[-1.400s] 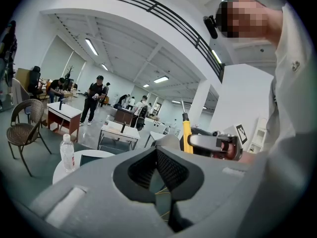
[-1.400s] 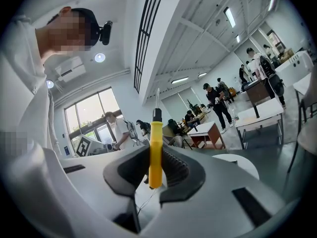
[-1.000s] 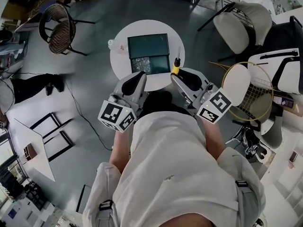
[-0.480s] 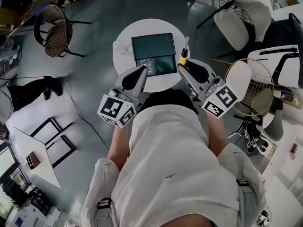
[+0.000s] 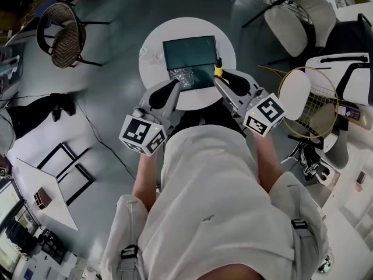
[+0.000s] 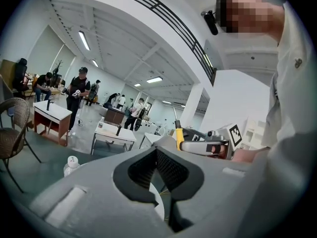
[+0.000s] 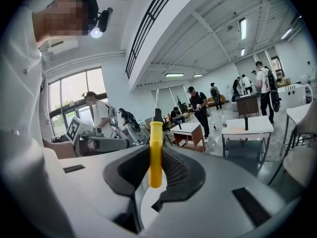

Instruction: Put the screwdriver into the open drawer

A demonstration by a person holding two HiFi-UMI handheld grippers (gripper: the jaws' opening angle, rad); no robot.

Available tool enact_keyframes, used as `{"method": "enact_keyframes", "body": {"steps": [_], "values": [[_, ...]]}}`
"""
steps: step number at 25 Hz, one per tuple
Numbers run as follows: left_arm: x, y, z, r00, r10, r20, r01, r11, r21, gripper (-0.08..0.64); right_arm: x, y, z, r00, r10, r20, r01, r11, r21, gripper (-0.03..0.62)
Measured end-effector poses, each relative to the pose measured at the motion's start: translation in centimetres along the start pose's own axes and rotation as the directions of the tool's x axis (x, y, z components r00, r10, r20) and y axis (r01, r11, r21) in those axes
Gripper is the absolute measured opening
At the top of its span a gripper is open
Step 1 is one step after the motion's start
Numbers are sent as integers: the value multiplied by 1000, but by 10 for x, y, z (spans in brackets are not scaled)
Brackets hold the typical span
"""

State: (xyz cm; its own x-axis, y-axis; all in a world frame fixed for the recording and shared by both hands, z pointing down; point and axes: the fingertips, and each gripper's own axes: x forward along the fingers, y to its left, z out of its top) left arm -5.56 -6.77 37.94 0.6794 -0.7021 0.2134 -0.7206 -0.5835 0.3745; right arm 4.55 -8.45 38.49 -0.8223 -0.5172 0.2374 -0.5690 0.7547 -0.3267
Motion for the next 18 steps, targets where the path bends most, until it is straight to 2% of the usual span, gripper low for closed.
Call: {"method": "enact_keyframes", "body": {"steps": [5,9,18], "values": [[6,4,-9,1000,-11,-20,11,1000,-13,11,12,-16,-31,998,-19,-66,20,1000,10,80],[12,2,-14,999,-20,-31,20,1000,-24,11,22,-27,-68,987,-34,-155,36,999,13,80],[23,-3,-36,996,-42,-79,37,997,-63,11,49,-43,-131,963,-32,-268,19,999,-50,80]]}}
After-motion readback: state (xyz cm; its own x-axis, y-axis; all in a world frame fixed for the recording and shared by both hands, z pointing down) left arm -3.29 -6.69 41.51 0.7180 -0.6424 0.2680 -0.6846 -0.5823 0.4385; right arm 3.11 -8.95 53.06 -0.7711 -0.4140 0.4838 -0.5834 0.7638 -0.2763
